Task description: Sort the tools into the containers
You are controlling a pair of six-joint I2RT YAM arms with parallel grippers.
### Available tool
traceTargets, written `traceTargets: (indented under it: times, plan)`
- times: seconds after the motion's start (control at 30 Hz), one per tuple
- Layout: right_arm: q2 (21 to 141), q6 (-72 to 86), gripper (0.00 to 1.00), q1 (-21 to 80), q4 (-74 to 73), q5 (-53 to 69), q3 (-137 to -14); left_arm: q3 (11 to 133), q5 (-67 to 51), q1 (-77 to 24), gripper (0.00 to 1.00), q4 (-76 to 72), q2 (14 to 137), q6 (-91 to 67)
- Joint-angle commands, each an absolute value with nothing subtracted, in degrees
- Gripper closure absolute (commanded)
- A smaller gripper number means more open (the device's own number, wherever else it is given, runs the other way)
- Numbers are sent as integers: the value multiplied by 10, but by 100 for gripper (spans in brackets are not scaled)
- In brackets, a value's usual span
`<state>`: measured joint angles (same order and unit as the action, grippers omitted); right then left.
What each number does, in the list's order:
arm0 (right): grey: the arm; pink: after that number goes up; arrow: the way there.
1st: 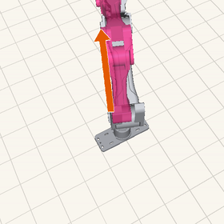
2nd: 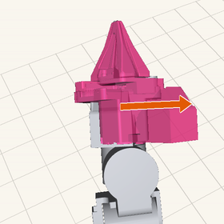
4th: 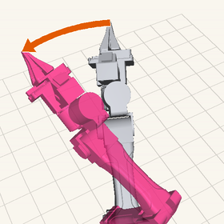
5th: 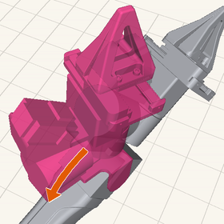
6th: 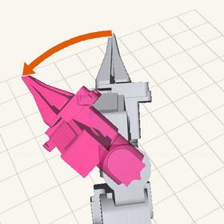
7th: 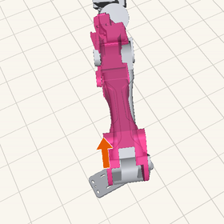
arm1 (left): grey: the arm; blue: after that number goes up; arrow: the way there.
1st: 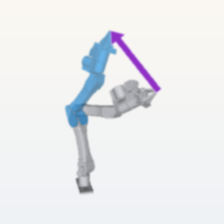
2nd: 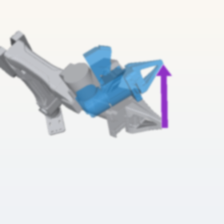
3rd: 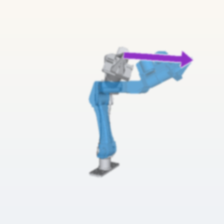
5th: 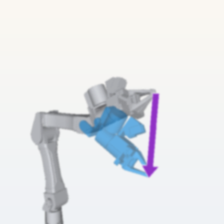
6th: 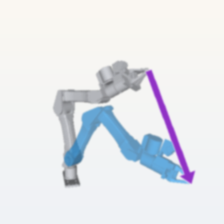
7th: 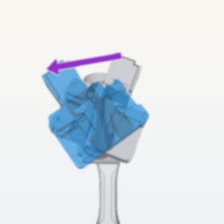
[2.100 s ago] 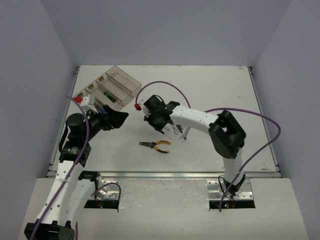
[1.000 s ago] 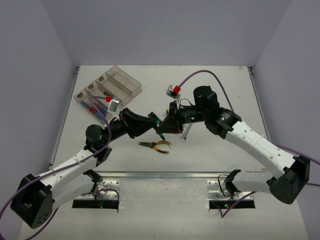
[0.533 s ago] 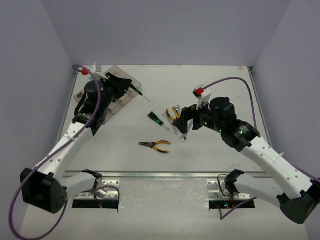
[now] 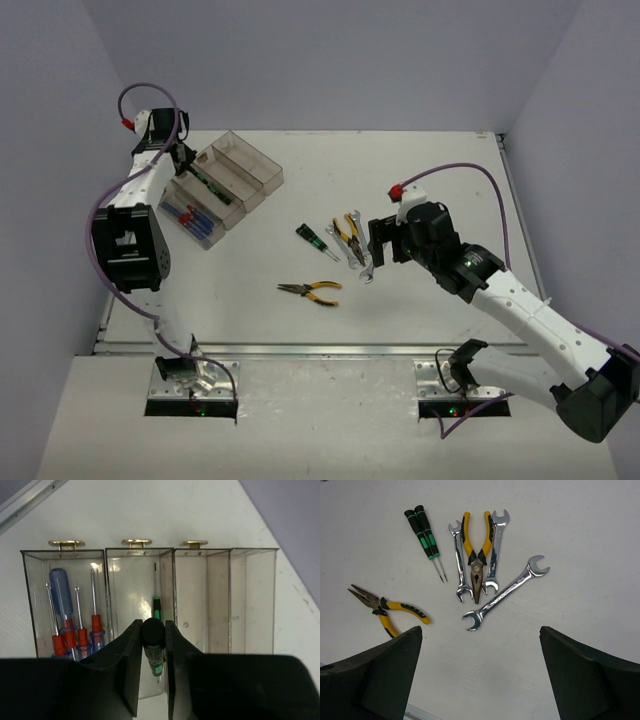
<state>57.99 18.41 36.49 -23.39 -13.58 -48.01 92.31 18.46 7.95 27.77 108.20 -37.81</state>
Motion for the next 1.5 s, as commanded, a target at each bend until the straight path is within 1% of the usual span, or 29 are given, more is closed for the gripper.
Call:
traceTargets:
  times: [0.0,0.03,0.07,0.1,0.17,0.27,0.3,0.37,0.4,0.47,0.53,0.6,0.63,0.73,0.77,0.8,0.87,0.93,1.03,1.13,1.47]
  plan:
    - [566,180,1,363,-214,-143,-477,979,189,83,100,313,1134,-349]
    - [568,180,1,364,-213,-138,-476,985,186,83,94,318,1142,-348]
    - [572,179,1,364,-212,-133,-476,986,179,83,74,319,1146,-349]
    - [576,178,1,364,-211,-129,-476,983,172,83,57,316,1145,-351]
    - [588,175,1,363,-210,-120,-478,973,156,83,30,309,1135,-354]
    - [616,170,1,364,-202,-87,-478,972,147,85,6,318,1101,-362]
    - [626,168,1,364,-198,-71,-479,974,143,87,0,323,1089,-362]
    - [663,162,2,364,-198,-24,-491,980,112,93,0,339,1053,-361]
    - [680,161,6,363,-207,7,-510,976,97,95,0,353,1034,-363]
    - [731,156,12,364,-216,38,-534,929,46,96,0,343,966,-358]
    - [777,157,19,365,-215,48,-555,846,-10,95,0,314,879,-351]
    - [847,155,36,369,-211,48,-594,712,-95,93,0,235,742,-333]
    - [879,150,40,370,-210,45,-614,667,-116,90,0,220,688,-319]
    - [957,134,55,377,-215,24,-686,589,-138,80,0,223,556,-281]
    - [992,129,60,379,-223,18,-717,562,-145,79,0,224,532,-268]
    - [1002,123,60,380,-226,9,-727,556,-152,78,0,225,506,-256]
    - [1092,109,66,387,-256,-20,-816,499,-156,77,0,233,444,-233]
    - [1136,98,66,388,-266,-45,-863,467,-148,74,0,234,399,-220]
    - [1173,88,67,388,-280,-66,-916,423,-119,63,0,228,371,-210]
    - [1215,81,69,388,-302,-57,-964,419,-122,45,0,227,363,-209]
    - [1282,80,70,388,-324,-16,-1009,411,-133,34,0,221,346,-212]
